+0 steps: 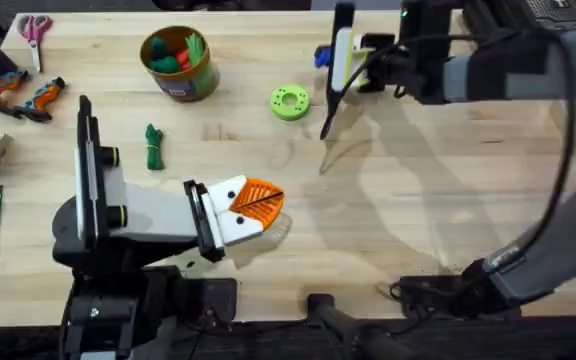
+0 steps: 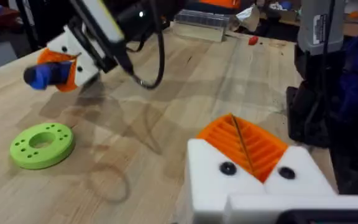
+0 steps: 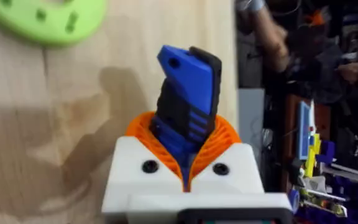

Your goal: Pick up the gripper from the table and insert it into the empty holder that is missing its gripper. Then pick up a screw, insert it into the mounting hole, and use the screwdriver to tighten it. Finally, clean up the table by picking up the vegetable and placing it into the bucket.

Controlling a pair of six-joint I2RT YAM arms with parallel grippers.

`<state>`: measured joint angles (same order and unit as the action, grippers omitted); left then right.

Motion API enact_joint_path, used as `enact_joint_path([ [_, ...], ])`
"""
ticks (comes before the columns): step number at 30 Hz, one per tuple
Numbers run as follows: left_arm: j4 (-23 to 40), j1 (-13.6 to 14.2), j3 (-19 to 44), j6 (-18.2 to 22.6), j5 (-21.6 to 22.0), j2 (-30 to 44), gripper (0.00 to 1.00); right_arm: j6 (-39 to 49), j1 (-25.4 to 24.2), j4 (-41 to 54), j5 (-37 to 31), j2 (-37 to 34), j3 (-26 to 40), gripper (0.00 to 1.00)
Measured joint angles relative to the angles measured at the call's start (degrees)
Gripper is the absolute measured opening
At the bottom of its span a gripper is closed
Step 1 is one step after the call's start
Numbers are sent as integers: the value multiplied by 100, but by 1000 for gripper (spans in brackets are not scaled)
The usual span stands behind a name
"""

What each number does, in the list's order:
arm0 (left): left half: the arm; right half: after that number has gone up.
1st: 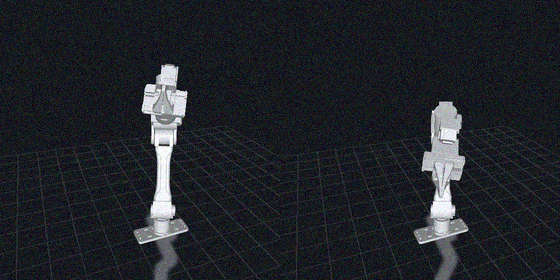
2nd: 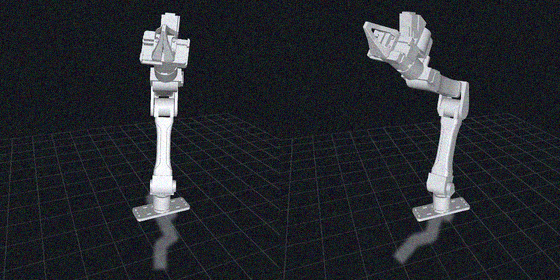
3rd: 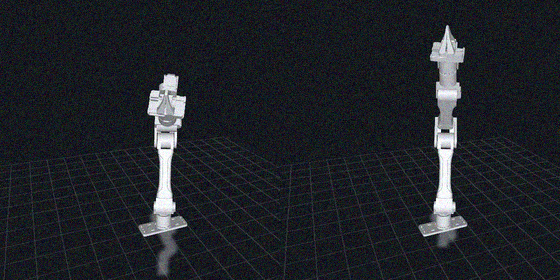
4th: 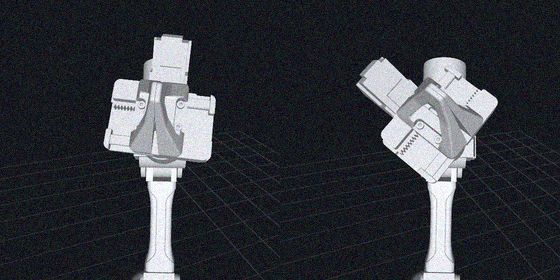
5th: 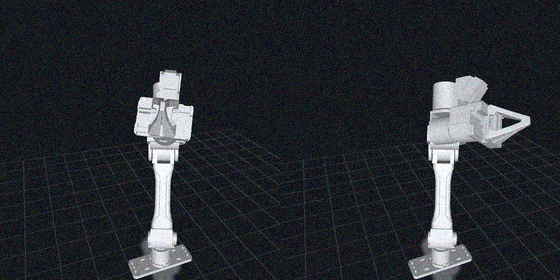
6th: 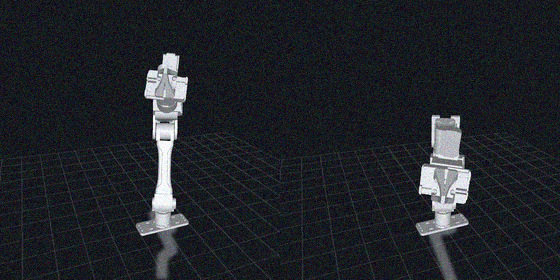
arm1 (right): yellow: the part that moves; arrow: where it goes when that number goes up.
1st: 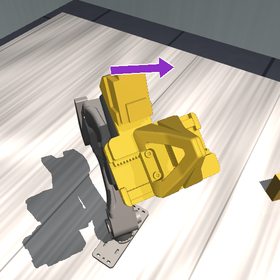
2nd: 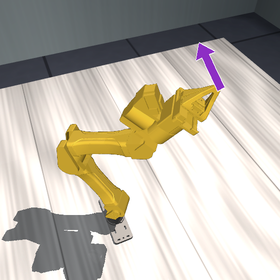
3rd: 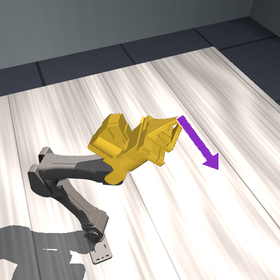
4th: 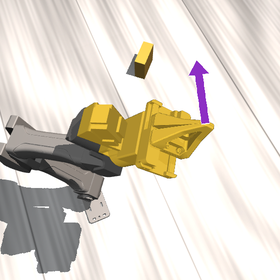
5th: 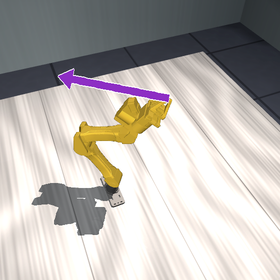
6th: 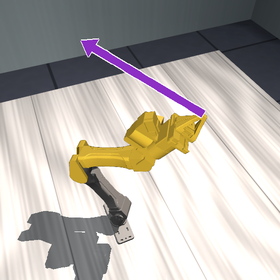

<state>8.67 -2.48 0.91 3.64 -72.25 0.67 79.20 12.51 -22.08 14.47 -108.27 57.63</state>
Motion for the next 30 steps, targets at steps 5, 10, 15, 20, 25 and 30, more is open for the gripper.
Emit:
enact_joint_path([
  [5,0,0,0,0,-2,-1,14,467,0,-175,-381,-324,86,42],
  [10,0,0,0,0,-2,0,14,469,0,-156,-436,-324,87,413],
  [15,0,0,0,0,-1,0,14,98,13,-108,-457,-317,159,766],
  [20,0,0,0,0,0,0,14,-737,61,453,-465,-139,240,916],
  [25,0,0,0,0,0,-1,14,-2154,146,1171,-461,324,240,990],
  [30,0,0,0,0,0,-2,14,-3933,153,1497,-462,1065,240,992],
])
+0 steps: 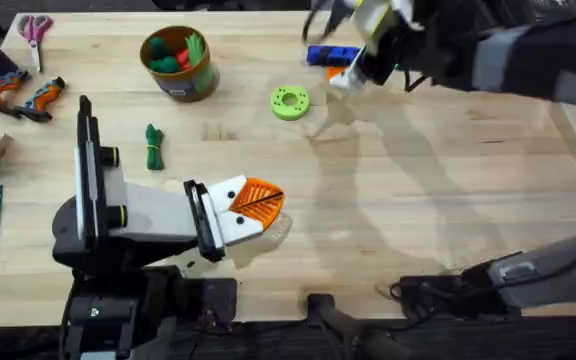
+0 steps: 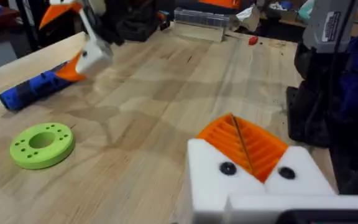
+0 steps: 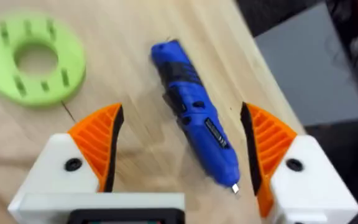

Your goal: Pick up the gripper from the table and insert it into the empty holder that is missing its gripper. Then pick up a screw, insert it into the mounting hole, and use the screwdriver to tighten it. Finally, clean up the table by picking up the vegetable and placing it into the bucket.

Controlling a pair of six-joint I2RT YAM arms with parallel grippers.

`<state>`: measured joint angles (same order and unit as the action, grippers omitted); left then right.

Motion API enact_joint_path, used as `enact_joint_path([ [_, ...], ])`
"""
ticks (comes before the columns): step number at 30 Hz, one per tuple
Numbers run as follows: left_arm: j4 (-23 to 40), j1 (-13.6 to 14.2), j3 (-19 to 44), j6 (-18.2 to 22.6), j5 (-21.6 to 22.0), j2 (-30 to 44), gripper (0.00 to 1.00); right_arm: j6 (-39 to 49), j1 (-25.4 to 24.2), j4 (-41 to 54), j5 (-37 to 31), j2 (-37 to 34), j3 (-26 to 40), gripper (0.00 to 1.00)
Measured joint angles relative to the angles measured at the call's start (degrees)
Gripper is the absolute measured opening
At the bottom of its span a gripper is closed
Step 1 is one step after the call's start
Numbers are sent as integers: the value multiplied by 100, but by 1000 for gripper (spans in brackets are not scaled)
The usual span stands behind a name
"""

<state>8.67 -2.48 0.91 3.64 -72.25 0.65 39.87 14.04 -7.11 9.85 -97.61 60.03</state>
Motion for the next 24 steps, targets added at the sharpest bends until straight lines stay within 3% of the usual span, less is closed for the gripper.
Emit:
enact_joint_path([
  [2,0,0,0,0,-1,1,14,-786,-1,226,2,288,0,992],
  [3,0,0,0,0,-1,2,14,-1864,0,816,3,706,0,992],
  [9,0,0,0,0,0,2,14,-3544,-1,2338,3,1685,0,994],
  [10,0,0,0,20,-2,2,250,-3968,-2,3035,4,2288,0,994],
  [14,0,0,0,32,0,1,845,-4248,-2,4038,-122,3156,0,993],
  [15,2,0,0,11,-2,2,948,-4308,-2,4315,-159,3355,0,993],
  [21,-217,0,-13,0,265,2,985,-4976,-72,5533,-288,4298,26,993],
  [24,-289,0,-13,-464,797,0,985,-5215,-219,5941,-363,4556,187,992],
])
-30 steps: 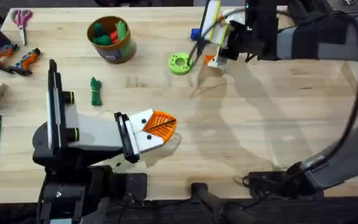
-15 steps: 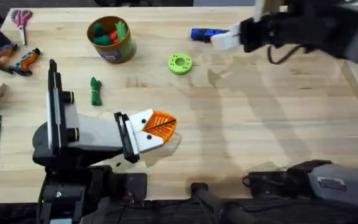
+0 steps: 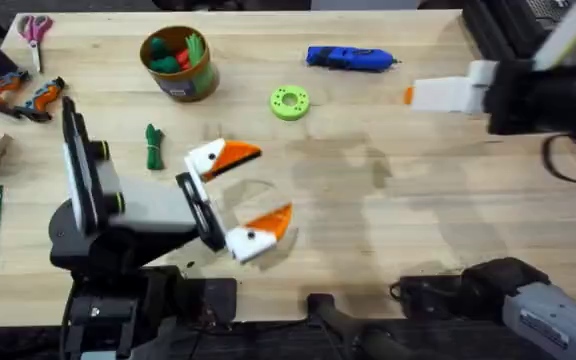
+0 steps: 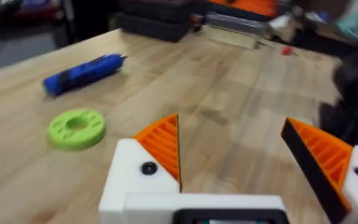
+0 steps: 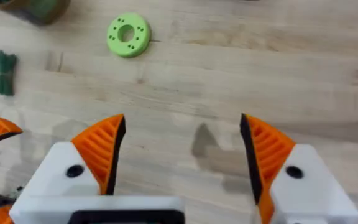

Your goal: Pick up the gripper from the table and insert it into the empty holder that is missing its gripper. Then pick up a screw, insert it into the mounting hole, and use the screwdriver to tighten it. Finally, clean up the table by picking up the vegetable and placing it into the bucket.

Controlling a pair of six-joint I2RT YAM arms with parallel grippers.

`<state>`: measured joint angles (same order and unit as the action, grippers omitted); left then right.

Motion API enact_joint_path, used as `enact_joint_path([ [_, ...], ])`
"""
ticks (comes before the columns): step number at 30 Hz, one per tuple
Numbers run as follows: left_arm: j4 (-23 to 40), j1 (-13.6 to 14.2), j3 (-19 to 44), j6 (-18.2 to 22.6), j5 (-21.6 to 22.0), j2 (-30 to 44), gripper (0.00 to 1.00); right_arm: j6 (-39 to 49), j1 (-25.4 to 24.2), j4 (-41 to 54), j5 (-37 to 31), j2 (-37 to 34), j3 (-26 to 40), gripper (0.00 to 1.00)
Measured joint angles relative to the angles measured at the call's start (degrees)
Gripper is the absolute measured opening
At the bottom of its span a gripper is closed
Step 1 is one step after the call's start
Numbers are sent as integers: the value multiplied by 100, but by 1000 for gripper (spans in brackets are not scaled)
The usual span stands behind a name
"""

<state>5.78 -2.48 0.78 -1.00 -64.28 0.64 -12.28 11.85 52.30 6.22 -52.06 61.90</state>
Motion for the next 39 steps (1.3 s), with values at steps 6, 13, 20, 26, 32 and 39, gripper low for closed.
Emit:
enact_joint_path([
  [6,656,0,308,-1332,1411,-1,985,-164,-316,872,-141,67,463,993],
  [13,2809,0,1604,-1380,2879,124,985,-136,-573,1076,-258,-34,730,993],
  [20,4884,0,4068,-1135,4293,2057,985,76,-613,1083,-299,-57,733,993],
  [26,6221,0,5477,-756,5162,3913,985,171,-613,1077,-302,-57,733,993],
  [32,6658,0,6291,-633,6041,5449,985,202,-613,1077,-304,-57,733,993],
  [39,6382,-2,6339,-540,6712,6726,985,204,-613,1086,-304,-57,733,993],
])
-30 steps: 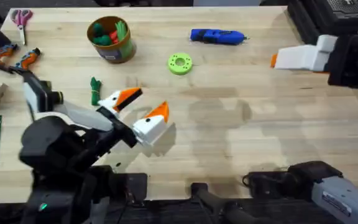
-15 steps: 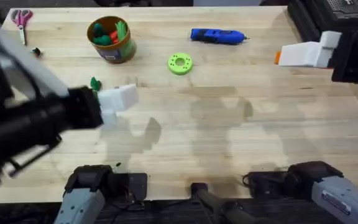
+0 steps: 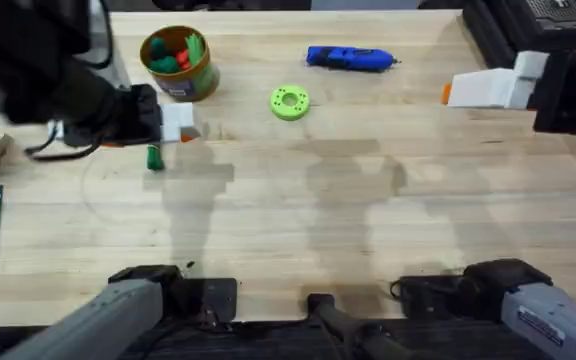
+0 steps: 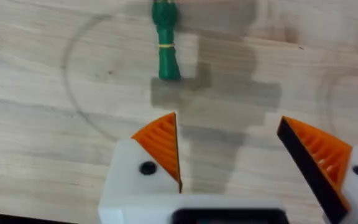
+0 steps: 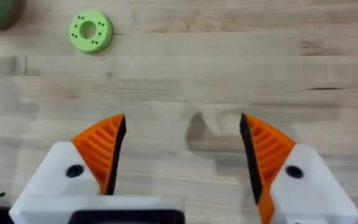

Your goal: Pick up the gripper from the table and insert it into the empty holder that is missing its gripper. Then pick up a screw, insert it into the mounting hole, and use the screwdriver to tighten it. Finally, clean up the table by picking up the vegetable and placing it into the bucket.

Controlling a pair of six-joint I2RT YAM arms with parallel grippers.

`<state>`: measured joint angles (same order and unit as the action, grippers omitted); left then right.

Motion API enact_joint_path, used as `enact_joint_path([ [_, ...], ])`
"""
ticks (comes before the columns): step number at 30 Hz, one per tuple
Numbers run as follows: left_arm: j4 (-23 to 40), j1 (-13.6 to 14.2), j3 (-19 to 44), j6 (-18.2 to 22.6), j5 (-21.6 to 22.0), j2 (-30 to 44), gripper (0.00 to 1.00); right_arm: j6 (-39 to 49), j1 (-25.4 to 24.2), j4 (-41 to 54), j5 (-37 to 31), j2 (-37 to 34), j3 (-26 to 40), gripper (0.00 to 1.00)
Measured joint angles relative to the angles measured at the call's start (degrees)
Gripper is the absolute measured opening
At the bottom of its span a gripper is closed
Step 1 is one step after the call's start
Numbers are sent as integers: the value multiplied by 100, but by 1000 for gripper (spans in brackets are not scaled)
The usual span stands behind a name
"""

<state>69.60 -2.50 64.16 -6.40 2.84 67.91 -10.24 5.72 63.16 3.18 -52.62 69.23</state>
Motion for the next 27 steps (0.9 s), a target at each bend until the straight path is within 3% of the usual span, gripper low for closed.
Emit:
enact_joint_path([
  [5,-562,-148,0,169,175,900,985,0,0,0,-16,0,0,994],
  [16,-1547,-875,0,706,105,2424,985,2,0,0,-17,0,0,994],
  [27,-2046,-1014,20,648,-55,3243,985,0,0,2,-17,0,0,993],
])
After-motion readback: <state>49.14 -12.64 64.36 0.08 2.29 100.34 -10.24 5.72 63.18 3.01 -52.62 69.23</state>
